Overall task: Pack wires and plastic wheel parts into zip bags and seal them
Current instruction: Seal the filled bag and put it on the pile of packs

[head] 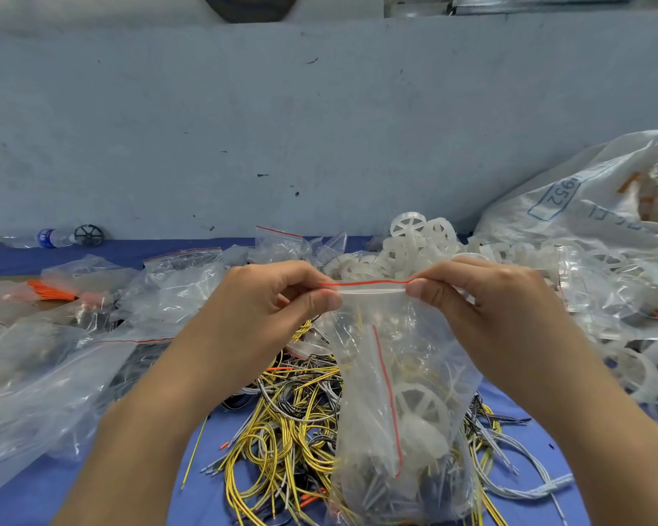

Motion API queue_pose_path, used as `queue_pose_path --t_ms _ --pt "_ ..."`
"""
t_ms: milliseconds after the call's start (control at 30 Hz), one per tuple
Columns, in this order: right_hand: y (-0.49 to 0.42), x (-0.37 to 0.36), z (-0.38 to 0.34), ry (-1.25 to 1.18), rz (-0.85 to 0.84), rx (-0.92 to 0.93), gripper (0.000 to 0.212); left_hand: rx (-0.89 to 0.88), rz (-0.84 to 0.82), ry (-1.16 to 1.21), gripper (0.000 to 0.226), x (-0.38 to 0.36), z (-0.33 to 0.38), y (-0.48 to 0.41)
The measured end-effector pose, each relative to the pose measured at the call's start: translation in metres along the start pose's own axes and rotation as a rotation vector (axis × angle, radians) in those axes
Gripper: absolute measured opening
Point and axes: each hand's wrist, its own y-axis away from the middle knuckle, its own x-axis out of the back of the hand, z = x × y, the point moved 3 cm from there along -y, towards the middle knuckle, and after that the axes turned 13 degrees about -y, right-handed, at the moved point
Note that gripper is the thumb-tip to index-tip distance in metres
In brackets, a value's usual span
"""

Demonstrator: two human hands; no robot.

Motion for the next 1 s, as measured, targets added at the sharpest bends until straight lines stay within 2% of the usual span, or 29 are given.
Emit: queue_pose_path --t_ms 233,367,500,800,1000 --pt "0.001 -0.014 -0.019 0.013 -0.081 0.057 0.026 -0.038 0.027 -0.046 0.016 -0.001 0.002 -0.001" --pt "0.002 -0.024 -0.032 0.08 -0.022 0.126 0.015 -0.074 0.009 -0.067 0.017 -0.002 0.006 -0.001" --pt "0.003 -0.028 -0.034 0.108 0.002 0.133 0.02 -0.106 0.017 -0.115 0.02 -0.001 0.009 -0.001" --pt "0.002 -0.017 -0.017 0.078 0.001 0.095 0.015 -0.086 0.028 -0.114 0.019 0.001 0.004 0.0" --pt "0.001 -0.004 0.002 0.012 -0.013 0.071 0.03 -0.058 0.019 -0.101 0.018 0.003 -0.001 0.001"
